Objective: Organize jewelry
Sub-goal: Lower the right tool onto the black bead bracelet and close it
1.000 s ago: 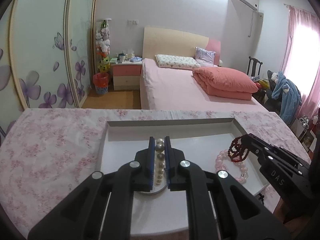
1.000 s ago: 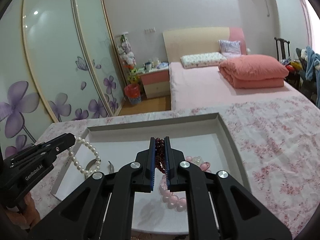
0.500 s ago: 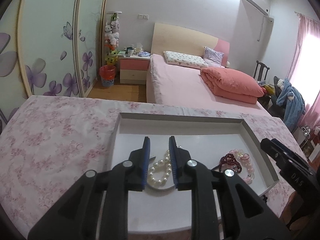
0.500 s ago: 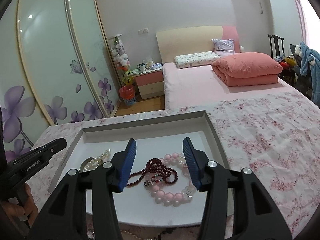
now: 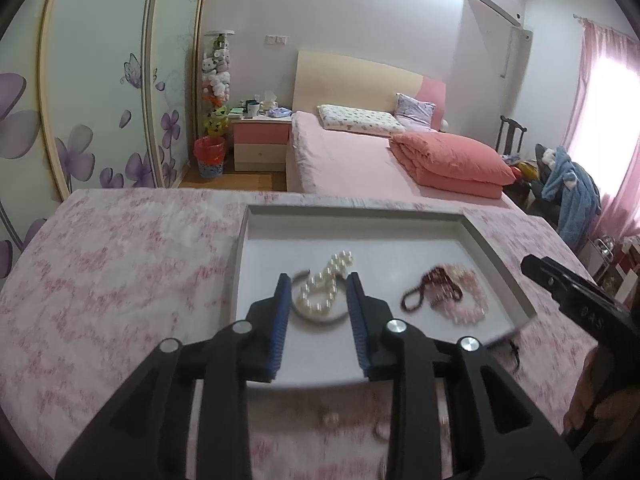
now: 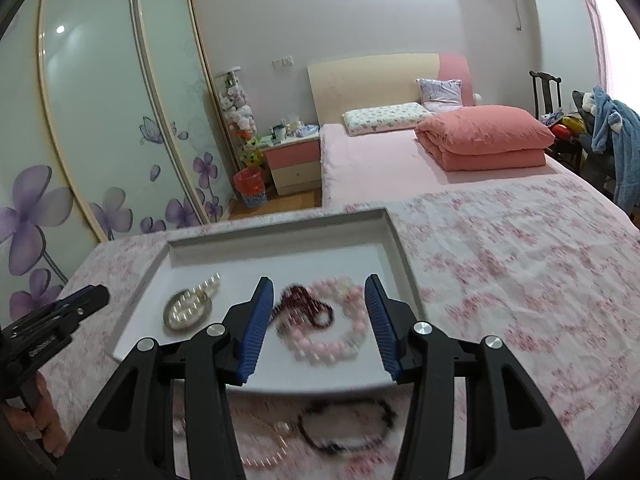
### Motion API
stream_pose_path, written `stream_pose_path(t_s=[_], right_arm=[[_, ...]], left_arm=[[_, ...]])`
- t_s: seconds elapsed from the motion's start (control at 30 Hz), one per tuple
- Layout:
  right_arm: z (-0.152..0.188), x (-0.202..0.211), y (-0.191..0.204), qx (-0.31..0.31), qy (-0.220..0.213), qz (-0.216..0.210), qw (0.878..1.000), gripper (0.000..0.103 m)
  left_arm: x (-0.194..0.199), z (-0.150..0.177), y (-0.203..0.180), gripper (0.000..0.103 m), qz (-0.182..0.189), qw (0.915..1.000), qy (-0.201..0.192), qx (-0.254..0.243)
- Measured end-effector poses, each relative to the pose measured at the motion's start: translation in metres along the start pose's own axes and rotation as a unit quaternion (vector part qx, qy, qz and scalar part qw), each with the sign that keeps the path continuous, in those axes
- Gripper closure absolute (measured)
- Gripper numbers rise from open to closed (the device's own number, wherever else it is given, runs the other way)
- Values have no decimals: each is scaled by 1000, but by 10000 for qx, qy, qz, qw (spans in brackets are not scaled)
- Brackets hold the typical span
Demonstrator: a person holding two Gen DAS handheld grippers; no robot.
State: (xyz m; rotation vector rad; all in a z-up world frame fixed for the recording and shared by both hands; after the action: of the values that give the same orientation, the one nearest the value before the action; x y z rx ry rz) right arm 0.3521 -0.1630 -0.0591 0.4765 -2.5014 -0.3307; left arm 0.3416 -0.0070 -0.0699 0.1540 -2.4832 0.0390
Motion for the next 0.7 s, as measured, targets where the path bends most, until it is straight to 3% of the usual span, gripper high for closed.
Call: stream_pose_path(t_s=[0.13,0.3,0.43,0.7], right_arm=[[22,8,-10,45,333,151,9993,59],[53,8,-30,-46,855,443,9953,66],[68,-2,-38,-241,1151,468,9920,72],[86,-19,-42,-2,1496,667,9865,74]], left_arm=[[14,24,7,63,59,9999,92,-67],[25,49,14,42,71,9997,220,-116],[32,64,12,36,143,9992,328,-198],[45,89,-15,20,458,9963,430,-581]])
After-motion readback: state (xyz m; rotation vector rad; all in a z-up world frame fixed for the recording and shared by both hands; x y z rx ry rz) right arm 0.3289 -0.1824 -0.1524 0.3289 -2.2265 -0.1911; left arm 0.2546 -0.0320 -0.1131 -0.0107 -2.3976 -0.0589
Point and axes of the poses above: each gripper's, at about its wrist camera, not at the fingertips, and x roughly against the way its jaws point, y to its left, z to its underside, the point moved 10 cm from there along -x, roughly the way its jaws point, and after that the axes turned 13 degrees about -z, right-handed, at the moved point
